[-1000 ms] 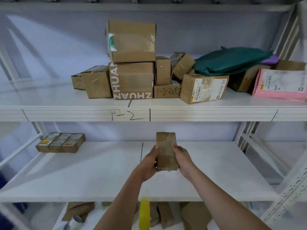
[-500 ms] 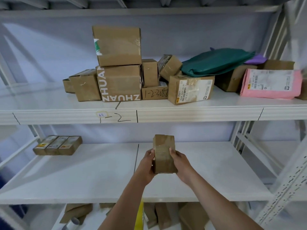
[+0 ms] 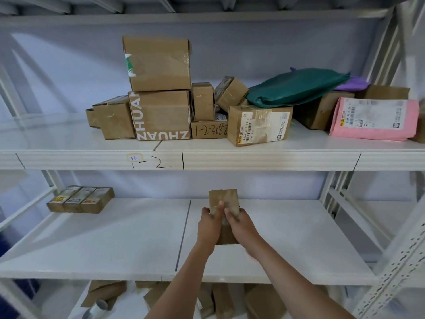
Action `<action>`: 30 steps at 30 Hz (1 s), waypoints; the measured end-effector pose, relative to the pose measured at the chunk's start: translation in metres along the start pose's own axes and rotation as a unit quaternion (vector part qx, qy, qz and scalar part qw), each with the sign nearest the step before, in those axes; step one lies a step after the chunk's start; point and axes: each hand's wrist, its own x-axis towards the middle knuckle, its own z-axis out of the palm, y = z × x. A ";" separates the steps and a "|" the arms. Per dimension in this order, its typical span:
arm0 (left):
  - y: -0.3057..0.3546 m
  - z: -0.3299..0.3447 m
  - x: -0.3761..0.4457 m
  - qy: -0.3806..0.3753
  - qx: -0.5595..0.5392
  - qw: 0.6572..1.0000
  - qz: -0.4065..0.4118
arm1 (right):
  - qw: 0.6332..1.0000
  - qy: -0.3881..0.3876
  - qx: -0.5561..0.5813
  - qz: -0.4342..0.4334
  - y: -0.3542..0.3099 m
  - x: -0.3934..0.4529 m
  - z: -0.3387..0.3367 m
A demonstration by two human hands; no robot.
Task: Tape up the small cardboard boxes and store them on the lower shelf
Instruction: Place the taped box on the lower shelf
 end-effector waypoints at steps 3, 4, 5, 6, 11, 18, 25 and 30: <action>-0.007 0.005 0.000 0.019 -0.002 1.000 0.010 | 0.999 -0.003 0.009 0.042 0.003 0.001 0.002; -0.008 0.005 0.001 0.015 0.003 1.000 0.007 | 0.999 0.004 0.014 0.050 0.004 0.001 0.001; -0.009 0.004 0.001 0.005 0.009 1.000 -0.002 | 0.998 0.017 0.022 0.055 0.005 0.001 0.000; -0.010 0.004 0.002 -0.012 0.013 1.000 -0.016 | 0.997 0.032 0.036 0.065 0.006 0.001 -0.003; -0.011 0.006 0.005 0.052 0.222 0.972 0.064 | 0.986 0.130 0.035 0.094 0.009 0.007 -0.012; 0.002 0.012 -0.003 -0.029 0.055 0.998 0.031 | 0.993 0.109 0.030 0.026 0.003 0.008 -0.011; -0.012 -0.010 0.007 -0.083 -0.017 0.996 -0.026 | 0.999 0.042 0.016 -0.010 0.002 0.007 -0.023; -0.019 -0.011 0.004 -0.144 -0.180 0.971 -0.068 | 0.997 0.052 0.063 -0.008 0.011 0.006 -0.019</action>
